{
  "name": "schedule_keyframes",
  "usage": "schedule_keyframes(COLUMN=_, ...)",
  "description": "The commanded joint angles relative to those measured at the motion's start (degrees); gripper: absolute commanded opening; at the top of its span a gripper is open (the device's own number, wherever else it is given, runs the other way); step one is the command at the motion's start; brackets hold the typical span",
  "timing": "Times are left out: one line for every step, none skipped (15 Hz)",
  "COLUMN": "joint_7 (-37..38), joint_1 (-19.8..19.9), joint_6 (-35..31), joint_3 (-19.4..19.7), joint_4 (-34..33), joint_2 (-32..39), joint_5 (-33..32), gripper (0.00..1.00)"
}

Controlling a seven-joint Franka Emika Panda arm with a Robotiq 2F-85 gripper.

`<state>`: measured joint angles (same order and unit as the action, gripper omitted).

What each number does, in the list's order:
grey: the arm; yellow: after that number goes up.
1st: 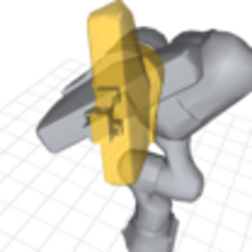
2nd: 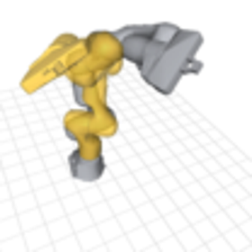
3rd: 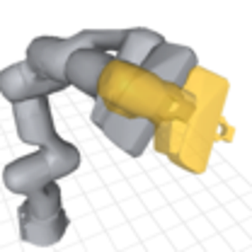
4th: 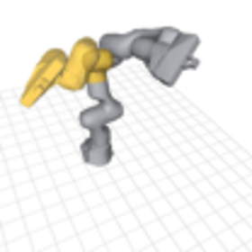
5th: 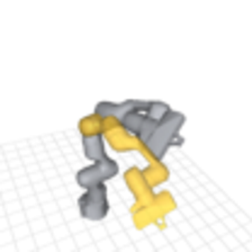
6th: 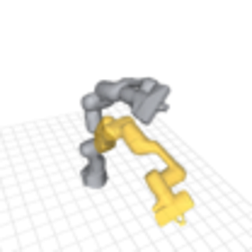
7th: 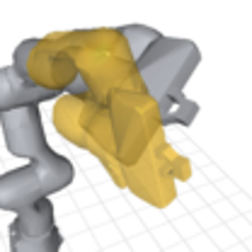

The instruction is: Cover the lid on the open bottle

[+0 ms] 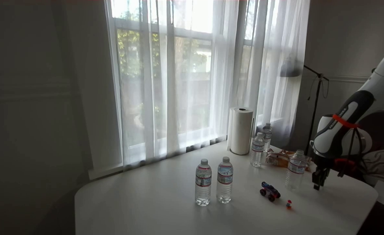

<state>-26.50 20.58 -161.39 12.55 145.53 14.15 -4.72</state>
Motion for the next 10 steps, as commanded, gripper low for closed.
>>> schedule_keyframes(joint_7=-0.61, joint_1=0.43, joint_6=1.09, joint_3=0.55, joint_4=0.61, joint_2=-1.18, joint_5=-1.49, gripper=0.39)
schedule_keyframes(joint_7=-0.38, joint_1=0.3, joint_6=1.09, joint_3=0.77, joint_4=0.63, joint_2=-1.24, joint_5=-1.77, gripper=0.39)
schedule_keyframes(joint_7=-0.32, joint_1=0.27, joint_6=1.1, joint_3=0.93, joint_4=0.63, joint_2=-1.3, joint_5=-1.95, gripper=0.38)
schedule_keyframes(joint_7=-0.26, joint_1=0.23, joint_6=1.17, joint_3=1.03, joint_4=0.62, joint_2=-1.39, joint_5=-2.09, gripper=0.39)
schedule_keyframes(joint_7=-0.19, joint_1=0.21, joint_6=1.14, joint_3=1.14, joint_4=0.69, joint_2=-1.53, joint_5=-2.24, gripper=0.37)
schedule_keyframes(joint_7=-0.25, joint_1=0.24, joint_6=1.21, joint_3=1.21, joint_4=0.66, joint_2=-1.61, joint_5=-2.4, gripper=0.39)
schedule_keyframes(joint_7=-0.2, joint_1=0.25, joint_6=1.34, joint_3=1.4, joint_4=0.61, joint_2=-1.76, joint_5=-2.66, gripper=0.38)
schedule_keyframes(joint_7=-0.17, joint_1=0.25, joint_6=1.34, joint_3=1.56, joint_4=0.67, joint_2=-1.88, joint_5=-2.93, gripper=0.37)
schedule_keyframes(joint_7=-0.23, joint_1=0.29, joint_6=1.44, joint_3=1.68, joint_4=0.69, joint_2=-2.03, joint_5=-3.06, gripper=0.36)
schedule_keyframes(joint_7=-0.15, joint_1=0.23, joint_6=1.46, joint_3=1.88, joint_4=0.7, joint_2=-2.18, joint_5=-3.34, gripper=0.35)
